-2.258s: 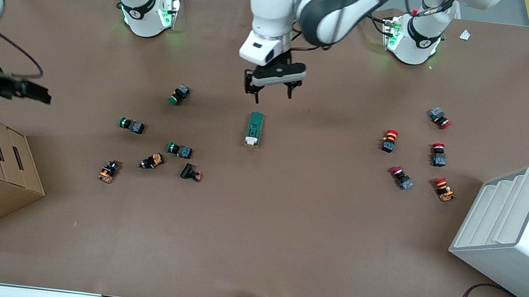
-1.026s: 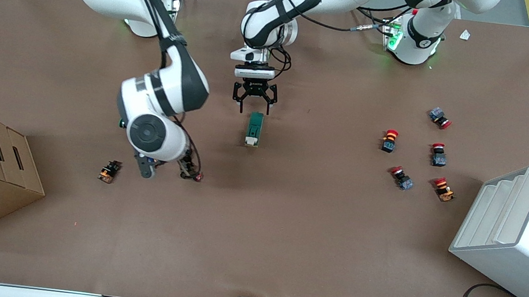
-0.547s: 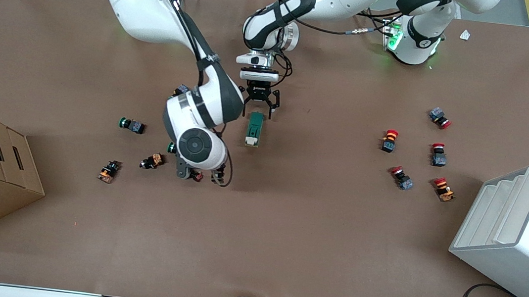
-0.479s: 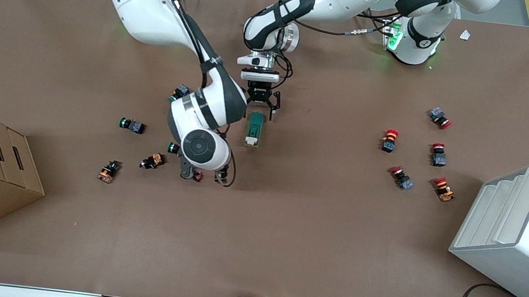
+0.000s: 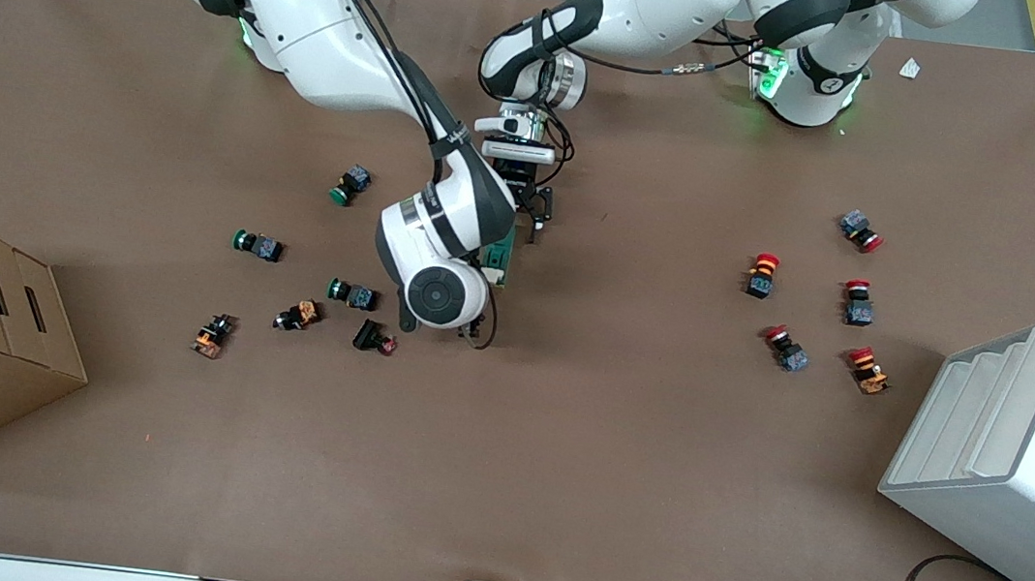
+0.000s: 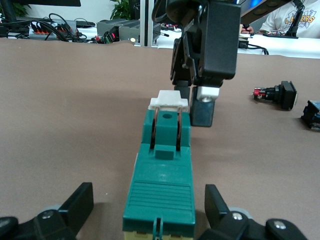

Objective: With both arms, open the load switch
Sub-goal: 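Push the white lever down with the right gripper while the left gripper holds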

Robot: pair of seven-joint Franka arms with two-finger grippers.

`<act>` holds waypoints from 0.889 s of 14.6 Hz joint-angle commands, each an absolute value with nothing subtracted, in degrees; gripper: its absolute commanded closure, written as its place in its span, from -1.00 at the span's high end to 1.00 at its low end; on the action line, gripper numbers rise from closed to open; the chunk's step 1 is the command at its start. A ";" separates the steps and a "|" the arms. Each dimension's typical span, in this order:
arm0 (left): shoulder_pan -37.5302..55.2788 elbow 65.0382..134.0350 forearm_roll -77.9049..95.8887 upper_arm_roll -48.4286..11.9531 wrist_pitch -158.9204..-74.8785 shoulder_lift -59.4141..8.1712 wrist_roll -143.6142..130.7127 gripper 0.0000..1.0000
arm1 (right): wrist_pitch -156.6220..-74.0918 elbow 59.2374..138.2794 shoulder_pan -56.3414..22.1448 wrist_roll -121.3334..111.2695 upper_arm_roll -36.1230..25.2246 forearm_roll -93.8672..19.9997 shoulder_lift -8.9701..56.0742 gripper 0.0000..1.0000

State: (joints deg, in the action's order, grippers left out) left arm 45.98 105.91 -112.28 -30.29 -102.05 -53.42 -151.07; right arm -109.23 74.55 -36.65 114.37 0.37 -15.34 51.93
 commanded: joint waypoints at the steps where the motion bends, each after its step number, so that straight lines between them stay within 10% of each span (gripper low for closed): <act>1: 47.98 105.21 -112.32 -29.10 -101.69 -54.84 -152.67 0.96 | -105.74 73.30 -36.83 115.84 1.23 -17.75 51.68 1.00; 13: 54.23 102.04 -113.12 -23.12 -100.63 -58.80 -152.05 0.97 | -92.66 69.53 -37.27 117.33 4.57 -17.75 49.31 1.00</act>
